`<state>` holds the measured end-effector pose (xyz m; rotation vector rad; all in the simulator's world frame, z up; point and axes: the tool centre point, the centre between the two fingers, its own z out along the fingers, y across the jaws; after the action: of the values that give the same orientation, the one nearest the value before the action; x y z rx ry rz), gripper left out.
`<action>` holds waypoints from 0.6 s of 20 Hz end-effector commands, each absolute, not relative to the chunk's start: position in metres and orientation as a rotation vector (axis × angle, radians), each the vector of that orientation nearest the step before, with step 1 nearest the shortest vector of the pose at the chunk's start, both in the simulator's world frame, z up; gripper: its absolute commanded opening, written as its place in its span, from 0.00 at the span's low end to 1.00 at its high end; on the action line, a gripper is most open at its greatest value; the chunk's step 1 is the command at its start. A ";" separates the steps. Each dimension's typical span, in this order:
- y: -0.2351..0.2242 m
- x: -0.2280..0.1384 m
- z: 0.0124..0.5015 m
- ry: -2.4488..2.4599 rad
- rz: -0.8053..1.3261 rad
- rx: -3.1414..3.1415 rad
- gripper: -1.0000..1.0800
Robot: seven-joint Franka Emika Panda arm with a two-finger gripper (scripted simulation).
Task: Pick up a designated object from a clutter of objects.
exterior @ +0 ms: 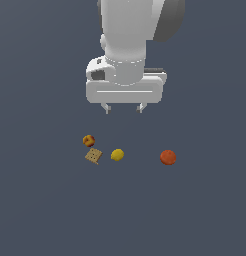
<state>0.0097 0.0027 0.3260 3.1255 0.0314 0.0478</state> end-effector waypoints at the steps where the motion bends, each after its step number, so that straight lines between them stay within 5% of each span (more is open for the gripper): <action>1: 0.003 0.010 0.326 0.031 0.048 3.125 0.96; 12: 0.003 0.015 0.339 0.061 0.089 3.141 0.96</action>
<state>0.0144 0.0031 0.3379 3.1399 0.0583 0.0863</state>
